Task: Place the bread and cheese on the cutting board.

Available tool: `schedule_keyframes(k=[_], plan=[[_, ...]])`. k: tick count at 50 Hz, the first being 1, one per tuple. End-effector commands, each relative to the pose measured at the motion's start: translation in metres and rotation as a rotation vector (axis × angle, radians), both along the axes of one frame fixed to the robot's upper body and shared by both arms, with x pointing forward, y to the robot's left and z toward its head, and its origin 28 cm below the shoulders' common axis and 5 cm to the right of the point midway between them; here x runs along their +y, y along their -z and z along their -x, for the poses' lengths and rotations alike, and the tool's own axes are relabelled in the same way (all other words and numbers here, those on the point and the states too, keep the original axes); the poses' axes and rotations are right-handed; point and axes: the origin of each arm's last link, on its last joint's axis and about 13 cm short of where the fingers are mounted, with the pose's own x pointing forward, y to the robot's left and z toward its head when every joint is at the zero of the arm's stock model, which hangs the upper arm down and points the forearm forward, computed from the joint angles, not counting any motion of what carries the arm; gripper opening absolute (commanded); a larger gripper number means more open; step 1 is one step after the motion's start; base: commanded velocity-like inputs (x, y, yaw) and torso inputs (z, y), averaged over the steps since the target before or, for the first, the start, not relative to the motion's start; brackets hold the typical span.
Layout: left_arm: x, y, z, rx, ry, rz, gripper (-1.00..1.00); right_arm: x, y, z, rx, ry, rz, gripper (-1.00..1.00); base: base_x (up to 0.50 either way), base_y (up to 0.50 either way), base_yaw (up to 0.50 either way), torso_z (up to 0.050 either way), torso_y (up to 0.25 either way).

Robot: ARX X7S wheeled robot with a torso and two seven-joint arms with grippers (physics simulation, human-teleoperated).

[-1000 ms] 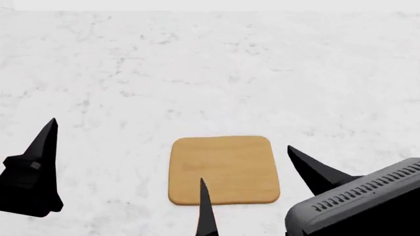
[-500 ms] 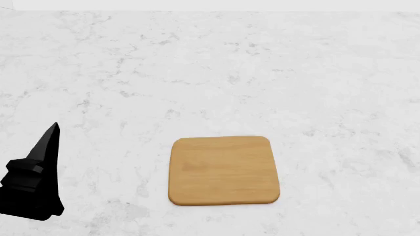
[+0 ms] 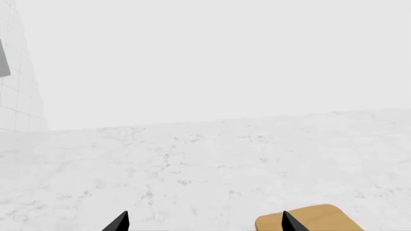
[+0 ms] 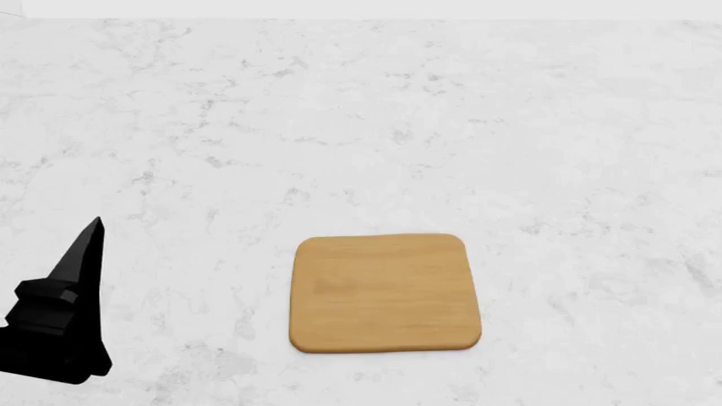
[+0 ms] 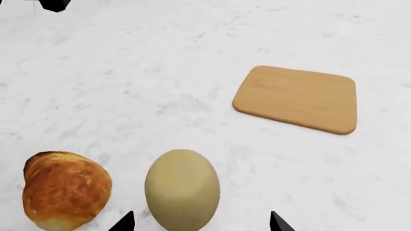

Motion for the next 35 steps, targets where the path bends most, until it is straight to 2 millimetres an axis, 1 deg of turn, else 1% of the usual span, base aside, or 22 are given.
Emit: schedule_keyframes(k=[1, 4, 5, 7, 9, 14, 24, 27, 33, 35], plan=[[0.000, -0.002, 0.001, -0.026, 0.015, 0.036, 1.00, 0.009, 0.014, -0.012, 0.027, -0.052, -0.018, 1.00, 0.00, 0.00, 0.00, 0.000, 0.000], [0.000, -0.001, 0.001, -0.026, 0.016, 0.035, 1.00, 0.008, 0.018, -0.017, 0.030, -0.052, -0.014, 1.00, 0.00, 0.00, 0.00, 0.000, 0.000], [0.000, -0.001, 0.001, -0.024, 0.017, 0.034, 1.00, 0.009, 0.021, -0.023, 0.041, -0.064, 0.003, 1.00, 0.00, 0.00, 0.00, 0.000, 0.000], [0.000, -0.001, 0.001, -0.025, 0.017, 0.034, 1.00, 0.011, 0.025, -0.027, 0.046, -0.075, 0.012, 1.00, 0.00, 0.00, 0.00, 0.000, 0.000], [0.000, -0.002, 0.001, -0.025, 0.018, 0.034, 1.00, 0.012, 0.026, -0.032, 0.046, -0.081, 0.030, 1.00, 0.00, 0.00, 0.00, 0.000, 0.000], [0.000, -0.001, 0.001, -0.022, 0.023, 0.032, 1.00, 0.016, 0.028, -0.037, 0.061, -0.096, 0.048, 1.00, 0.00, 0.00, 0.00, 0.000, 0.000], [0.000, -0.002, 0.002, -0.024, 0.023, 0.036, 1.00, 0.023, 0.044, -0.045, 0.120, -0.138, 0.047, 1.00, 0.00, 0.00, 0.00, 0.000, 0.000], [0.000, -0.001, 0.001, -0.024, 0.023, 0.038, 1.00, 0.024, 0.049, -0.050, 0.124, -0.139, 0.047, 1.00, 0.00, 0.00, 0.00, 0.000, 0.000], [0.000, -0.002, 0.001, -0.023, 0.027, 0.038, 1.00, 0.028, 0.052, -0.062, 0.119, -0.148, 0.065, 1.00, 0.00, 0.00, 0.00, 0.000, 0.000], [-0.002, -0.004, 0.003, -0.028, 0.057, 0.080, 1.00, 0.029, 0.054, -0.064, 0.124, -0.157, 0.073, 1.00, 0.00, 0.00, 0.00, 0.000, 0.000]])
